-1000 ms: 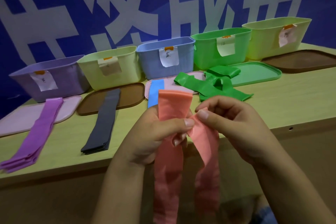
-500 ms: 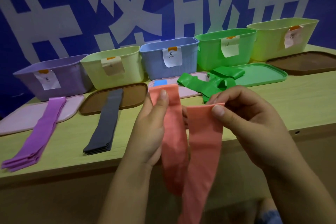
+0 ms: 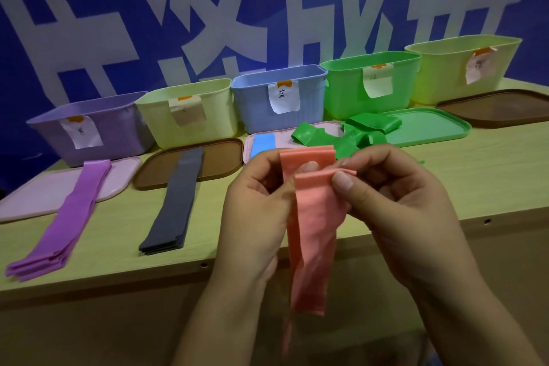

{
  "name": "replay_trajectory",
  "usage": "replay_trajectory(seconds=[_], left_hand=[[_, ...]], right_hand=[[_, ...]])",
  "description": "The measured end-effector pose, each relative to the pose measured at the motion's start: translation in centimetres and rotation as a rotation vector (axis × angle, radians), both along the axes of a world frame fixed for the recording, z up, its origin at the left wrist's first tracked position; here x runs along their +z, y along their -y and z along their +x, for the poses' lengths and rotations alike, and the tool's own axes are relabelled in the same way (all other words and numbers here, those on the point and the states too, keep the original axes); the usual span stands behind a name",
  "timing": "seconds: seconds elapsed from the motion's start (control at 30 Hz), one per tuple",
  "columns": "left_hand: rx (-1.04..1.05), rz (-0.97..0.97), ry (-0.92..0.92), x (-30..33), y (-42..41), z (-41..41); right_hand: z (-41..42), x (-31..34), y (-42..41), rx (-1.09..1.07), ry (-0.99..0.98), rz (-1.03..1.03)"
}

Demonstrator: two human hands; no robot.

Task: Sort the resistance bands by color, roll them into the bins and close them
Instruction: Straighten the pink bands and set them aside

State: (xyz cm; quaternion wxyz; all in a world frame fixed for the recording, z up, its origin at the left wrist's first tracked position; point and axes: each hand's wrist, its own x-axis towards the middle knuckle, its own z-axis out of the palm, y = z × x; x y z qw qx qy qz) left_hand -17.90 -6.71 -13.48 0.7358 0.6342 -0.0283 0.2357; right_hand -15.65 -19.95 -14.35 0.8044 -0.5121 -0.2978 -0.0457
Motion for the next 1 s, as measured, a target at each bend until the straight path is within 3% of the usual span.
replay_trajectory(seconds=[0.3, 0.83, 1.0], left_hand=[[-0.093, 0.01, 0.015, 0.3, -0.2, -0.6], [-0.211, 0.059, -0.077, 0.5, -1.4, -1.1], [-0.22, 0.068, -0.075, 0.5, -1.4, -1.1]], right_hand=[[-0.2, 0.2, -0.1, -0.209, 0.017, 0.04], [0.4, 0.2, 0.3, -0.227, 0.11, -0.167], [0.3, -0.1, -0.1, -0.242, 0.093, -0.097]])
